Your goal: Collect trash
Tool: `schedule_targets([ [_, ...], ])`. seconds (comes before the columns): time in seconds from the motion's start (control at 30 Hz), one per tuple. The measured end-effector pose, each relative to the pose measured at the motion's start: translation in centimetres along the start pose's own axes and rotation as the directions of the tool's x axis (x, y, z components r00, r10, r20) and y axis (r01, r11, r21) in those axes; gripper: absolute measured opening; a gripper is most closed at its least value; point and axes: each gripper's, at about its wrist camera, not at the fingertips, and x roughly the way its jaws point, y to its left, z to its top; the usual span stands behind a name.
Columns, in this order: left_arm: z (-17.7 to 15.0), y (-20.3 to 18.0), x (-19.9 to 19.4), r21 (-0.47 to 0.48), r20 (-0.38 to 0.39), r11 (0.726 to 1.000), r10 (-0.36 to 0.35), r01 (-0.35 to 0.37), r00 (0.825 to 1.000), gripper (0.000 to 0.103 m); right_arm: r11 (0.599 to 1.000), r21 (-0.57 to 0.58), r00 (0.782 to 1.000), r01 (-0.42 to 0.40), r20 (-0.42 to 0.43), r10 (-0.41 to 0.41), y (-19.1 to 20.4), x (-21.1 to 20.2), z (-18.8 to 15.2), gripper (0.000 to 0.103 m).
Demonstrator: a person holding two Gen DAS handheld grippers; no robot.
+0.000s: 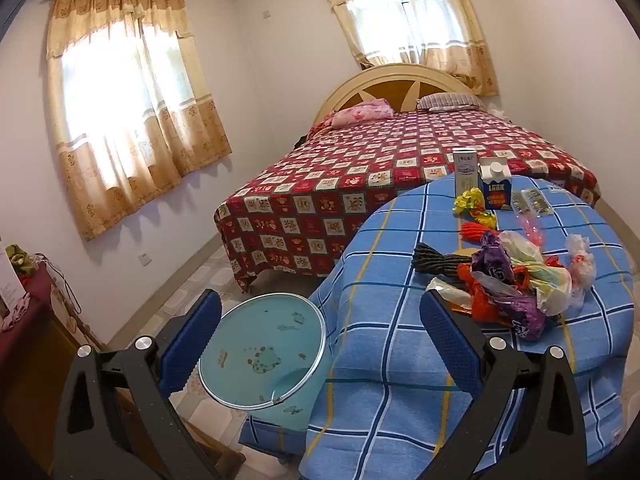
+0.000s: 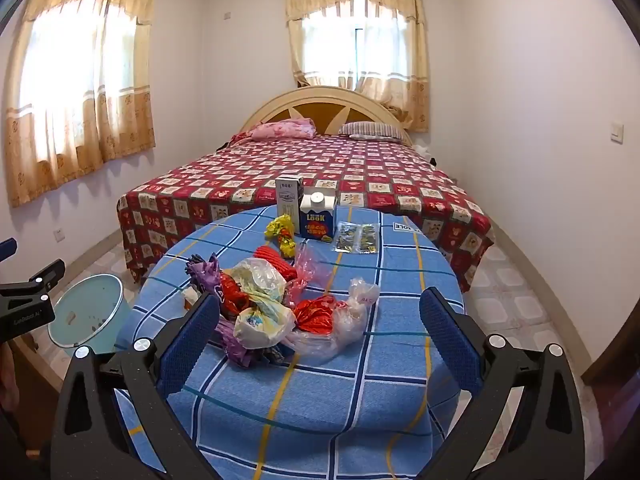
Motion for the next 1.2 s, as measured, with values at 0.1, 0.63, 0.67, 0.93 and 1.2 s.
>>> schedule_targets([
  [0.1, 0.08, 0.02, 0.18, -0.004, -0.002, 1.0, 0.001, -0.001, 1.0, 0.097, 1.0, 0.0, 1.0, 0.001, -0.001, -0.001, -0.02, -0.03, 0.0, 0.098],
  [0.63, 0.11, 0.63, 0.04, -0.025, 0.008, 1.0, 0.018, -0.018, 1.0, 0.097, 1.0, -0.005, 1.0, 0.002, -0.004, -0.002, 0.05, 0.07, -0.12, 0.098],
  [0.67, 0.12, 0.67, 0.08, -0.025, 0.008, 1.0, 0.02, -0.019, 1.0, 0.097, 1.0, -0.006, 1.0, 0.002, -0.005, -0.002, 0.04, 0.09, -0.11, 0.098],
  [0.93, 0.14, 0.81, 0.28, -0.027, 0.004, 0.999, 0.021, -0.021, 1.0, 0.097, 1.0, -0.006, 1.0, 0.002, -0.01, -0.002, 0.11, 0.18, -0.37, 0.098],
  [1.2, 0.13, 0.99, 0.28, -0.026, 0.004, 0.999, 0.024, -0.023, 1.0, 0.097, 1.0, -0.007, 1.0, 0.001, -0.014, -0.001, 0.45, 0.21, -0.61, 0.098],
])
